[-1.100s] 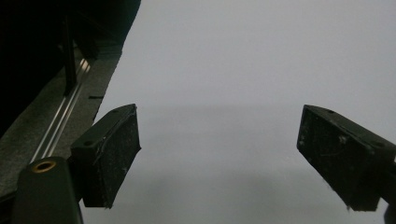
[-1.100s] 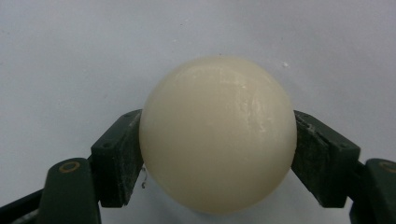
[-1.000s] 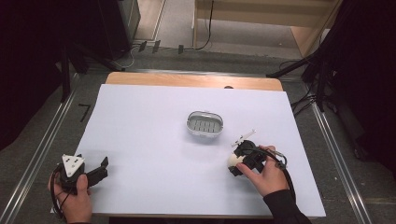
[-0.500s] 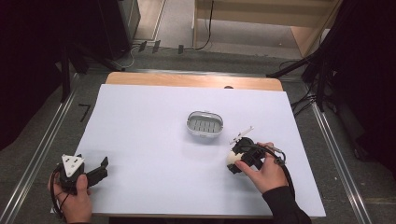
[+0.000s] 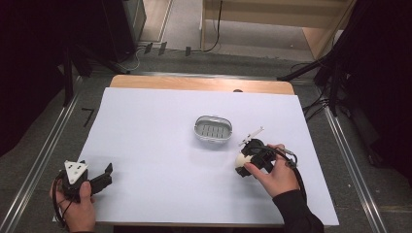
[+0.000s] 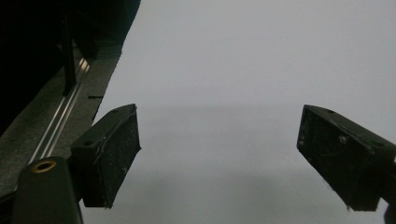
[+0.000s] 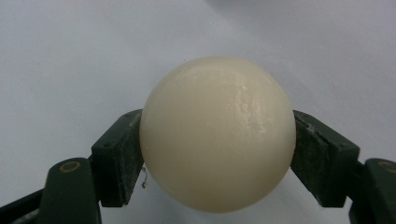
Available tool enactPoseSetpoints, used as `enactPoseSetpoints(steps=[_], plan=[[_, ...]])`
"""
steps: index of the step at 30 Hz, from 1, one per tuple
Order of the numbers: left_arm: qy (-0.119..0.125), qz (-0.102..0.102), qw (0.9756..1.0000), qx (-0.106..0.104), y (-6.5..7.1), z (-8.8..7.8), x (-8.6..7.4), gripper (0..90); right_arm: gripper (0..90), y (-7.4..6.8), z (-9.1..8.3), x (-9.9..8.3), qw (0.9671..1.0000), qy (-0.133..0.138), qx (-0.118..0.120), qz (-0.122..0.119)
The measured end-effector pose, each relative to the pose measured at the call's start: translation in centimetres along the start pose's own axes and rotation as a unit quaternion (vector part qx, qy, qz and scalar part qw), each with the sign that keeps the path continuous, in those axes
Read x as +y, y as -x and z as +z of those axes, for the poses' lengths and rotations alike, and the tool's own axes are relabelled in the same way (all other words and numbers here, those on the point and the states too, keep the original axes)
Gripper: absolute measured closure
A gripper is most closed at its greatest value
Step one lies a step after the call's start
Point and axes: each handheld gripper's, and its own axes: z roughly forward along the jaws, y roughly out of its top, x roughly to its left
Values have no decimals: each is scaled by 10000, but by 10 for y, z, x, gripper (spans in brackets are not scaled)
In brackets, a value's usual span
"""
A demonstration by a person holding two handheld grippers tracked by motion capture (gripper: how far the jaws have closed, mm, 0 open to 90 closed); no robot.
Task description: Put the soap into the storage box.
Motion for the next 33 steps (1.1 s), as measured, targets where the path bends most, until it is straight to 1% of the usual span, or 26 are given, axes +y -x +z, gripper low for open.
enactPoseSetpoints(steps=[2,3,5,12,25,33], plan=[[-3,3,10000,-7,0,0,0,141,253,0,-2,3,10000,24,-2,-32],[-3,3,10000,-7,0,0,0,141,253,0,-3,4,10000,17,9,7],[-3,1,10000,-5,0,0,0,141,253,1,-5,6,10000,33,27,11],[-6,-1,10000,-5,0,0,0,141,253,2,-9,14,10000,65,28,-34],[-7,-7,10000,-8,0,0,0,141,253,2,-12,26,9999,103,56,-53],[-14,-3,10000,-10,0,0,0,141,253,3,-19,37,9998,149,95,-106]])
